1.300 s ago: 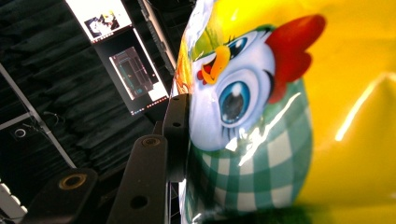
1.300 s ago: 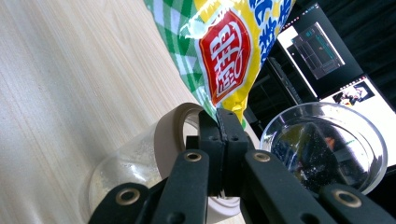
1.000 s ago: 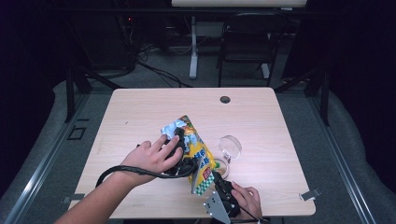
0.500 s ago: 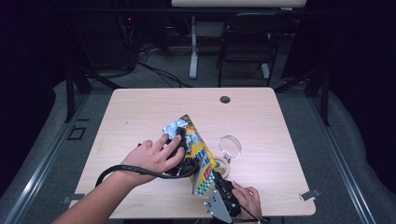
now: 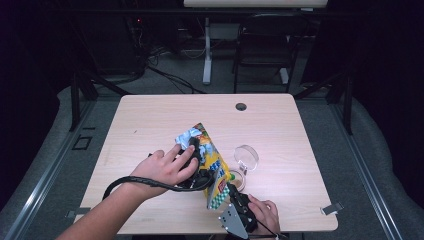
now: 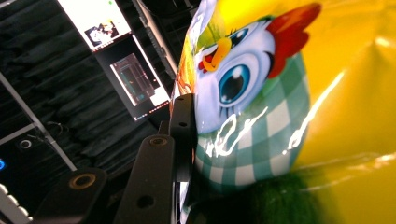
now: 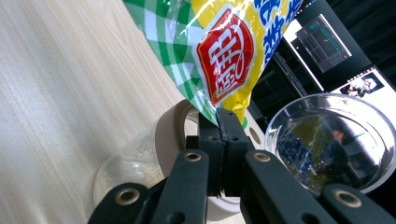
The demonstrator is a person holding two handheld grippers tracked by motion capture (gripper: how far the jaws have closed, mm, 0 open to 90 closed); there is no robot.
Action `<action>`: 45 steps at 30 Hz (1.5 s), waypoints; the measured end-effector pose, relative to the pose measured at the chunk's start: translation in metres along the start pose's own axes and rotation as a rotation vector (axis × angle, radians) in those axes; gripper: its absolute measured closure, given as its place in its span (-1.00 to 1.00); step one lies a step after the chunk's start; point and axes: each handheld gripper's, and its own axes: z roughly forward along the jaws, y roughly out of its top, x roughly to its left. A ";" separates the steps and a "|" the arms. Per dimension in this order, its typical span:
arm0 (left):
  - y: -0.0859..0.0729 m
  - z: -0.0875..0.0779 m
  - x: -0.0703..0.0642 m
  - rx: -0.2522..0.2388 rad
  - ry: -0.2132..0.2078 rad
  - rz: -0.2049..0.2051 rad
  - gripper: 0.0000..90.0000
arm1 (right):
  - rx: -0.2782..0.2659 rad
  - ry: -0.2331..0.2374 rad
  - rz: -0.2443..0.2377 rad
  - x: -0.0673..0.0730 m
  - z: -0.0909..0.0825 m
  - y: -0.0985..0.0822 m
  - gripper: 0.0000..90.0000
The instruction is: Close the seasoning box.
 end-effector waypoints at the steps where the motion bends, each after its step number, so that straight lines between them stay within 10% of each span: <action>1: 0.000 0.000 0.000 0.001 -0.004 0.000 0.61 | 0.000 0.000 0.000 0.000 0.000 0.000 0.99; 45: 0.004 -0.005 0.008 -0.007 -0.036 0.046 0.66 | 0.011 0.017 0.011 -0.001 0.001 -0.002 0.98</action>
